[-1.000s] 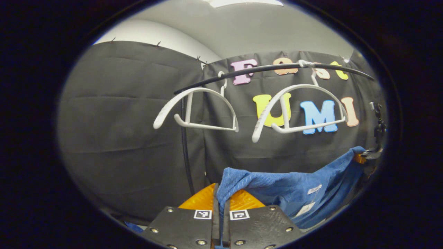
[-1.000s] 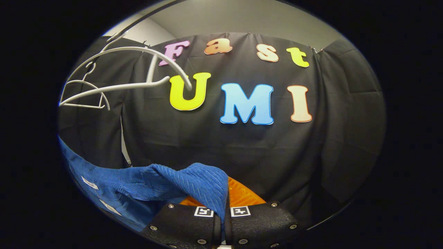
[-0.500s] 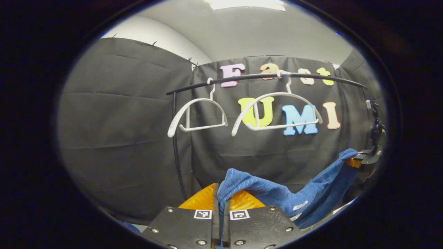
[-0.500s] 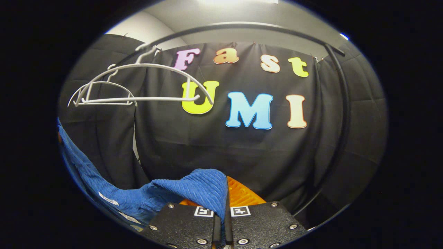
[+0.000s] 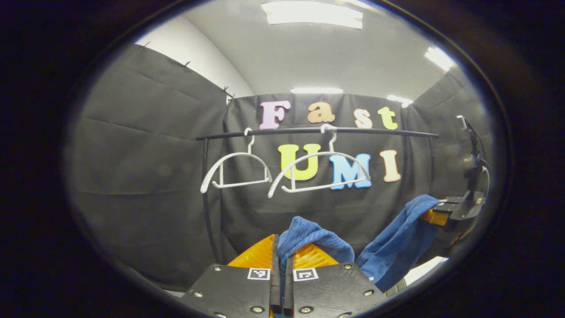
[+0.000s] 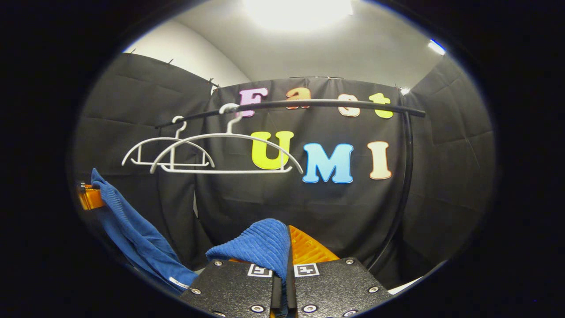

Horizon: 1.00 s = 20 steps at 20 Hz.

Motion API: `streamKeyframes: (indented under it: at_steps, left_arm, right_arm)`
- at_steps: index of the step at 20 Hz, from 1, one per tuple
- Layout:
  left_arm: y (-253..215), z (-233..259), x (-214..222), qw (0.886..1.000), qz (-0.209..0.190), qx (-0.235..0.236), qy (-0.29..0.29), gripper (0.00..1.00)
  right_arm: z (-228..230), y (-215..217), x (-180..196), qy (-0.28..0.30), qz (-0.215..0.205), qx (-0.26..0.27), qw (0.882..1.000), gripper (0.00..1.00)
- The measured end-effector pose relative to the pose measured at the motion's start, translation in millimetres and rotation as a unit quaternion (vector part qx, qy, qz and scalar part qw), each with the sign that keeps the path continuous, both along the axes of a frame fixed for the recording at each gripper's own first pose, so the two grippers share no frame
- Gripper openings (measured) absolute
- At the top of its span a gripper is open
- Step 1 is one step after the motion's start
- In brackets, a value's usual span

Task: Grasp the clothes on the hanger with both hands and then place them into the laundry hamper below.

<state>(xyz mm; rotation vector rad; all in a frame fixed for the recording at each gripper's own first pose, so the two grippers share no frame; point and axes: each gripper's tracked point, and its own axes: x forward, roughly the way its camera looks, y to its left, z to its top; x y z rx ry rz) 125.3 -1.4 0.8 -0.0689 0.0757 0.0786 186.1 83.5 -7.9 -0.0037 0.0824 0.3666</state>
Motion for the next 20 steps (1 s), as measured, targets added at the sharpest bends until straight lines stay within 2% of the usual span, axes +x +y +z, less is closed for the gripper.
streamKeyframes:
  at_steps: [4, 10, 14, 20]
  left_arm:
    - [-25.7, 1.3, -28.3, 0.999, -0.040, -0.010, -0.011, 0.05]
    - [-57.6, -32.2, -14.4, 0.994, -0.067, -0.084, -0.012, 0.05]
    - [-67.4, -80.9, -19.4, 0.993, -0.070, -0.094, 0.015, 0.02]
    - [-66.9, -192.7, -5.4, 0.991, -0.049, -0.095, 0.086, 0.04]
  right_arm:
    - [-6.1, 21.1, -37.8, 0.012, 0.012, 0.009, 1.000, 0.05]
    - [-43.5, 41.8, -68.1, 0.052, 0.024, 0.038, 0.998, 0.05]
    - [-92.8, 48.5, -70.8, 0.086, 0.032, 0.041, 0.995, 0.05]
    - [-181.1, 53.7, -74.7, 0.163, 0.033, 0.032, 0.986, 0.05]
